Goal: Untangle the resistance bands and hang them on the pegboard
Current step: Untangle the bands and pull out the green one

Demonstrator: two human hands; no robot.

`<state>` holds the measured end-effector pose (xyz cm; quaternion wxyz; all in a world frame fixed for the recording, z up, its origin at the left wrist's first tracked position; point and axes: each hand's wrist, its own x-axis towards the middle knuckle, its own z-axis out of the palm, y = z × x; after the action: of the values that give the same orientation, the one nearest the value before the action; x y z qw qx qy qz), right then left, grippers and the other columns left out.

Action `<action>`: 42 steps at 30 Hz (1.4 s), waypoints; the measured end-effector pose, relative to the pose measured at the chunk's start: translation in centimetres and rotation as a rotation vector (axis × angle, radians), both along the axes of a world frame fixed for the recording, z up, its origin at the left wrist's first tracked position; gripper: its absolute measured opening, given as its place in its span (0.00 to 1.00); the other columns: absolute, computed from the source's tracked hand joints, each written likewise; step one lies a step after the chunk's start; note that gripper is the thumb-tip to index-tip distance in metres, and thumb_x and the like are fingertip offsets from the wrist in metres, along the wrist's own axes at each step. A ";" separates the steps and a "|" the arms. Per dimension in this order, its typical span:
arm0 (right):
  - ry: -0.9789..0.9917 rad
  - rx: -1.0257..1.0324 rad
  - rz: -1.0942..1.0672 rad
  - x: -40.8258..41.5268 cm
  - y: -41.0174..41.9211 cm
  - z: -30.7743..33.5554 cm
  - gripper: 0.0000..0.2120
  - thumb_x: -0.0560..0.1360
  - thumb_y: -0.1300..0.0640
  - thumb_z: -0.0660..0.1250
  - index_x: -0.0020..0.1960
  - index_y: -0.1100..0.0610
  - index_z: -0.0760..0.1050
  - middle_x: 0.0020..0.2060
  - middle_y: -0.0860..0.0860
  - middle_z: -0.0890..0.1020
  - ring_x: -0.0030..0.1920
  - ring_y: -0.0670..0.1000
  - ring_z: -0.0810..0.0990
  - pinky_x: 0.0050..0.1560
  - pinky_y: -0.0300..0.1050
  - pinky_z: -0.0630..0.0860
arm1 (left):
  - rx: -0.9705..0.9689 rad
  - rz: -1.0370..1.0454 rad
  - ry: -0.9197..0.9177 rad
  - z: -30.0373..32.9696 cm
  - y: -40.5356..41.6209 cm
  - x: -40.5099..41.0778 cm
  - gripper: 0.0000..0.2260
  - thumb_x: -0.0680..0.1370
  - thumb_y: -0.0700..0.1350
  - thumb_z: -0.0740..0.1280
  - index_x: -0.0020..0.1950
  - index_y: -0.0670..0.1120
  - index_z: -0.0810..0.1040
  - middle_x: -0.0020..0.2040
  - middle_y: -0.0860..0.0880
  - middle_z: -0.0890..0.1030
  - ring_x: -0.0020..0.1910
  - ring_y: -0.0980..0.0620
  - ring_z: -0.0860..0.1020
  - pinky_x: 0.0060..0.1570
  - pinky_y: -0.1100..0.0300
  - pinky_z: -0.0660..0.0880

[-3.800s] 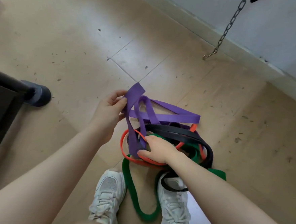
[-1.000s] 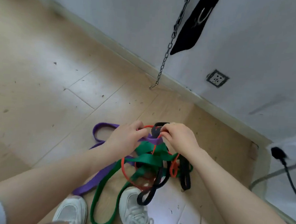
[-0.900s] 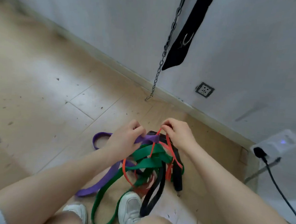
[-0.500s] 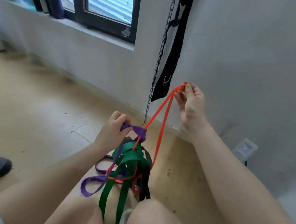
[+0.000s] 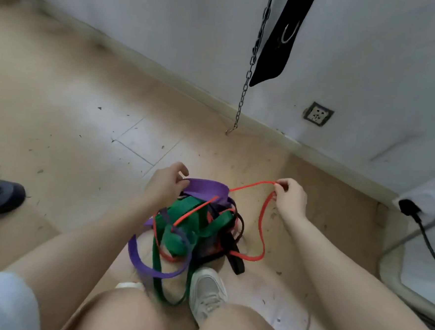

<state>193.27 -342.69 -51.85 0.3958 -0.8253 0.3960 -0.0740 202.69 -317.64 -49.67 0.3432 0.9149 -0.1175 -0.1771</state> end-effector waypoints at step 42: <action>0.306 -0.560 0.871 8.1 1.0 -15.2 0.07 0.71 0.53 0.62 0.46 0.54 0.76 0.42 0.52 0.79 0.55 0.57 0.74 0.68 0.51 0.47 | 0.162 -0.013 -0.032 -16.3 -2.1 4.8 0.10 0.76 0.37 0.60 0.55 0.40 0.77 0.51 0.40 0.77 0.52 0.39 0.75 0.48 0.52 0.67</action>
<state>201.36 -341.73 -67.01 0.0925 -0.9884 0.0354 0.1153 207.46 -319.78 -65.95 0.2649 0.9416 -0.1142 -0.1735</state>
